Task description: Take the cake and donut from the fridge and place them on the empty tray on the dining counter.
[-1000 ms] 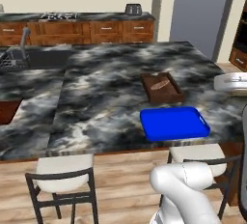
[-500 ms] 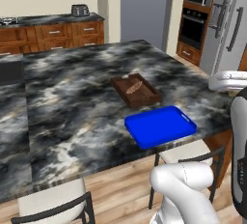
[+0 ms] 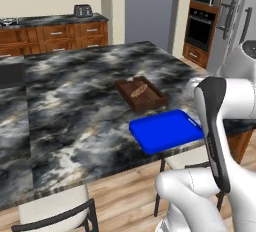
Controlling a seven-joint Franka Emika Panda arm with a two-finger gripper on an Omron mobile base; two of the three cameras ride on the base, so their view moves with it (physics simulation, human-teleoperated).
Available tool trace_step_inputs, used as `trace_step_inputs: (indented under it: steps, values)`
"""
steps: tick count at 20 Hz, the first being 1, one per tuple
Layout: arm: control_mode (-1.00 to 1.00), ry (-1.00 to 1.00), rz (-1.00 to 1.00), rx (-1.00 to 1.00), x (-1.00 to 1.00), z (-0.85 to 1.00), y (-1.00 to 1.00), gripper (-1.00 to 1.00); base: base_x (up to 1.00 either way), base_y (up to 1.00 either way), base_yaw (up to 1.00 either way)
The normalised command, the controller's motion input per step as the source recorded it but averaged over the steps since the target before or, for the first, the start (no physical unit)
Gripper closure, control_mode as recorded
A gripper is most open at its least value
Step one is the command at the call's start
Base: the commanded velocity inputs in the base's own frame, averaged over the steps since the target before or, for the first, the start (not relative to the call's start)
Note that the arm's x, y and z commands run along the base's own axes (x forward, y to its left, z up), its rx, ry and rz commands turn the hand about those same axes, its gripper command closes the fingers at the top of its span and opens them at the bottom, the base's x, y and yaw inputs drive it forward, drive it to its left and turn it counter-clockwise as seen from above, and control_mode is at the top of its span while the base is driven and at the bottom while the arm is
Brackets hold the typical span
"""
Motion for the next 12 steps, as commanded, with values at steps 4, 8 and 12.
trace_step_inputs:
  steps: [4, 8, 12]
  values:
    - [-1.00, 0.09, 0.00, 0.07, 0.89, -0.82, 0.00, 1.00, 0.00, 0.00, 0.00]
    - [-1.00, 0.16, 0.00, 0.02, 0.92, -0.76, 0.07, 1.00, 0.00, 0.00, 0.00]
    - [-1.00, 0.20, 0.02, 0.05, 0.57, -0.77, 0.09, 1.00, 0.00, 0.00, 0.00]
